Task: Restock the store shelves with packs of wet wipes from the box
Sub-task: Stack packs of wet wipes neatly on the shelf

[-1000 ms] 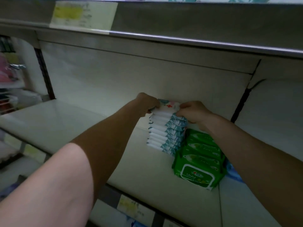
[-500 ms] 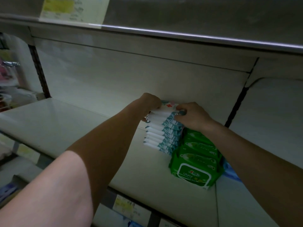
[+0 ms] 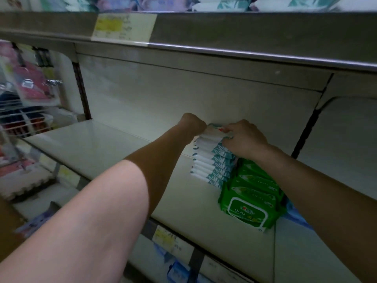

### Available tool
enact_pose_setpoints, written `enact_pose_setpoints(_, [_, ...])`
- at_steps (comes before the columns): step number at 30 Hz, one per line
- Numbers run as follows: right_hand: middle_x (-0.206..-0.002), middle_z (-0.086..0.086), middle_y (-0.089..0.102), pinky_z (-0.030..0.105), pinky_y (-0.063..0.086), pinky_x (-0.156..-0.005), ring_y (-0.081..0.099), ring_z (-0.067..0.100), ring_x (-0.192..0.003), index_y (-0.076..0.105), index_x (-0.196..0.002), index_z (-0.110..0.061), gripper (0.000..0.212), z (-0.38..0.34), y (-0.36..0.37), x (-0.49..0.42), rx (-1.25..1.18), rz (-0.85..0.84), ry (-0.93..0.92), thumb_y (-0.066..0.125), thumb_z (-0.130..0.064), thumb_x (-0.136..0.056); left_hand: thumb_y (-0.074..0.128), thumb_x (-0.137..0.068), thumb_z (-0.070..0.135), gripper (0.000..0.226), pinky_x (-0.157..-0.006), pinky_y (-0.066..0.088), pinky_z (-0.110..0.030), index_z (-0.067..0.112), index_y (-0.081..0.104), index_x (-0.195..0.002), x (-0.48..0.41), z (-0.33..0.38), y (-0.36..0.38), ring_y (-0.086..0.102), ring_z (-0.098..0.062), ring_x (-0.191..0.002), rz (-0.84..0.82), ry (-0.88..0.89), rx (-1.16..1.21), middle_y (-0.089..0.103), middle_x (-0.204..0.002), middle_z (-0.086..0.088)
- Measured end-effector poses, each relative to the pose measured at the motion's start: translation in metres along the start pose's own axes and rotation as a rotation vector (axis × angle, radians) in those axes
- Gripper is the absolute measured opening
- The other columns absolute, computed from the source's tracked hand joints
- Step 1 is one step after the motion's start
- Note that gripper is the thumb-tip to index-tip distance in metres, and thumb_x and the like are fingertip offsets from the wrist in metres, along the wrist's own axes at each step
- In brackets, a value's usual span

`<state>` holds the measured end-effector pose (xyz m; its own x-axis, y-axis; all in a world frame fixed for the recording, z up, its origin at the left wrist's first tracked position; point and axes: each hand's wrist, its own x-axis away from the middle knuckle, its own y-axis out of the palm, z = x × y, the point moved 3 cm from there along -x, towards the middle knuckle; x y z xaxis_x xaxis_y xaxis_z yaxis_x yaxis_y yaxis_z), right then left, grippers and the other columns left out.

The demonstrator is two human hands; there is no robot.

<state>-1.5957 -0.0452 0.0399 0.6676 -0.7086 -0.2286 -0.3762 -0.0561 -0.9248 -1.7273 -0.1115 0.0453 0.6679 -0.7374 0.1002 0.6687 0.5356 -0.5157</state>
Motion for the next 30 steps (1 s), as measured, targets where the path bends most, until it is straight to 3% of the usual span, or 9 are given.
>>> enact_pose_setpoints(2, [-0.138, 0.008, 0.047, 0.035, 0.042, -0.1, 0.048, 0.028, -0.122, 0.054, -0.134, -0.022, 0.044, -0.011, -0.001, 0.007, 0.01, -0.01, -0.05, 0.057, -0.031, -0.091, 0.05, -0.095, 0.01, 0.025, -0.07, 0.04, -0.026, 0.018, 0.043, -0.073, 0.001, -0.007, -0.006, 0.045, -0.013, -0.065, 0.084, 0.038, -0.038, 0.044, -0.076, 0.002])
enact_pose_setpoints(4, [-0.138, 0.01, 0.047, 0.033, 0.042, -0.099, 0.047, 0.028, -0.122, 0.053, -0.134, -0.02, 0.043, -0.023, -0.001, 0.015, 0.006, -0.01, -0.11, 0.056, -0.03, -0.093, 0.052, -0.094, 0.009, 0.028, -0.065, 0.043, -0.023, 0.017, 0.041, -0.07, 0.013, -0.017, -0.016, 0.051, -0.015, -0.075, 0.145, 0.041, -0.125, 0.048, -0.08, 0.001])
enact_pose_setpoints(6, [-0.14, 0.008, 0.048, 0.03, 0.041, -0.097, 0.048, 0.026, -0.123, 0.052, -0.136, -0.017, 0.042, -0.038, -0.001, 0.025, -0.016, -0.021, -0.169, 0.054, -0.029, -0.095, 0.054, -0.093, 0.007, 0.01, -0.078, 0.05, -0.024, 0.008, 0.055, -0.083, 0.03, -0.03, -0.025, 0.055, -0.02, -0.09, 0.204, 0.01, -0.113, 0.055, -0.097, -0.006])
enact_pose_setpoints(8, [-0.139, 0.007, 0.051, 0.03, 0.042, -0.095, 0.051, 0.025, -0.122, 0.051, -0.136, -0.016, 0.043, -0.056, 0.001, 0.039, -0.04, -0.037, -0.22, 0.054, -0.028, -0.095, 0.056, -0.092, 0.005, 0.022, -0.089, 0.051, -0.03, 0.0, 0.061, -0.112, 0.052, -0.044, -0.037, 0.058, -0.025, -0.099, 0.273, -0.021, -0.121, 0.06, -0.113, -0.012])
enact_pose_setpoints(14, [-0.129, 0.007, 0.06, 0.031, 0.044, -0.09, 0.056, 0.026, -0.115, 0.056, -0.131, -0.016, 0.04, -0.119, 0.019, 0.088, -0.109, -0.087, -0.421, 0.056, -0.028, -0.092, 0.054, -0.093, 0.013, 0.038, -0.098, 0.046, -0.032, 0.005, 0.056, -0.13, 0.139, -0.087, -0.076, 0.056, -0.028, -0.118, 0.436, -0.179, -0.216, 0.056, -0.133, -0.012])
enact_pose_setpoints(19, [-0.12, 0.007, 0.063, 0.029, 0.044, -0.079, 0.059, 0.027, -0.107, 0.062, -0.122, -0.016, 0.031, -0.188, 0.039, 0.148, -0.16, -0.194, -0.579, 0.055, -0.024, -0.092, 0.059, -0.092, 0.014, 0.028, -0.086, 0.049, -0.028, 0.008, 0.061, -0.119, 0.233, -0.128, -0.116, 0.06, -0.026, -0.109, 0.581, -0.31, -0.196, 0.062, -0.116, -0.008])
enact_pose_setpoints(23, [-0.113, 0.01, 0.065, 0.032, 0.045, -0.076, 0.059, 0.031, -0.104, 0.063, -0.115, -0.017, 0.026, -0.245, 0.049, 0.203, -0.155, -0.245, -0.74, 0.054, -0.025, -0.092, 0.062, -0.09, 0.02, 0.012, -0.088, 0.052, -0.035, 0.013, 0.062, -0.099, 0.309, -0.162, -0.147, 0.062, -0.028, -0.104, 0.655, -0.403, -0.14, 0.063, -0.109, -0.007])
enact_pose_setpoints(27, [-0.115, 0.005, 0.064, 0.034, 0.051, -0.081, 0.06, 0.025, -0.102, 0.059, -0.122, -0.018, 0.029, -0.305, 0.055, 0.264, -0.181, -0.26, -0.892, 0.054, -0.024, -0.094, 0.067, -0.086, 0.022, 0.043, -0.098, 0.049, -0.036, 0.008, 0.057, -0.126, 0.381, -0.198, -0.177, 0.057, -0.028, -0.114, 0.803, -0.529, -0.135, 0.059, -0.123, -0.009])
enact_pose_setpoints(30, [-0.111, 0.003, 0.063, 0.037, 0.055, -0.08, 0.061, 0.021, -0.096, 0.058, -0.123, -0.02, 0.03, -0.345, 0.064, 0.309, -0.19, -0.286, -0.993, 0.055, -0.021, -0.093, 0.061, -0.088, 0.015, 0.035, -0.091, 0.052, -0.034, 0.008, 0.059, -0.122, 0.434, -0.227, -0.198, 0.058, -0.028, -0.11, 0.895, -0.63, -0.202, 0.059, -0.123, -0.01])
